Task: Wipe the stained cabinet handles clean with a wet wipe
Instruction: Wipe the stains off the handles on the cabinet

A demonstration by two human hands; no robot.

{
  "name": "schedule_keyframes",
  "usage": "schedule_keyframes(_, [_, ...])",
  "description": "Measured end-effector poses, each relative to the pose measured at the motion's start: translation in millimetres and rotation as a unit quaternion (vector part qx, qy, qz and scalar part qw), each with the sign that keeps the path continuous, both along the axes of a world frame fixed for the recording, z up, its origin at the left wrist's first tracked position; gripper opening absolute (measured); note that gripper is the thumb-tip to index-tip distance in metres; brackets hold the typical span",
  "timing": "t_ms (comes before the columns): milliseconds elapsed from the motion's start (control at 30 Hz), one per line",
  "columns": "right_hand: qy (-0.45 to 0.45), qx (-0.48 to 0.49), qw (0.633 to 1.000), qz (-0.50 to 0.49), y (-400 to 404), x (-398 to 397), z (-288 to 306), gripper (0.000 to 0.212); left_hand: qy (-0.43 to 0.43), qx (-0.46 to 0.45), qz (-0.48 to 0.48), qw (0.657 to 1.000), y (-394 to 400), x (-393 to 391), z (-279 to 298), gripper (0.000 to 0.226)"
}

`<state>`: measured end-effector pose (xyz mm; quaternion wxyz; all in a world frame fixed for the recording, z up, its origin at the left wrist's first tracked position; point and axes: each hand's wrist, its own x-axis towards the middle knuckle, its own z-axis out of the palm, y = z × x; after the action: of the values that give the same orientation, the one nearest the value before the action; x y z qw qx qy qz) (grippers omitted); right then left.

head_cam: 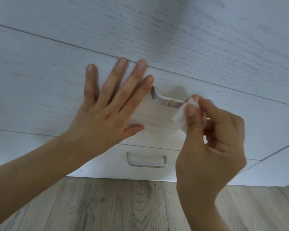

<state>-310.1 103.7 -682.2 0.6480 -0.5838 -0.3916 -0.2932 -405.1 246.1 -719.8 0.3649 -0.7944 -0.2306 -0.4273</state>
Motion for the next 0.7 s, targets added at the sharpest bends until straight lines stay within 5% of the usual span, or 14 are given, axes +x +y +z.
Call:
schedule_keyframes(333, [-0.076, -0.073, 0.993, -0.048, -1, 7, -4, 0.031, -0.003, -0.008, 0.001, 1.0, 0, 0, 0, 0.102])
schedule_keyframes(700, [-0.005, -0.023, 1.0, -0.004, 13, -10, -2, 0.028, -0.006, 0.005, 0.007, 1.0, 1, 2, 0, 0.106])
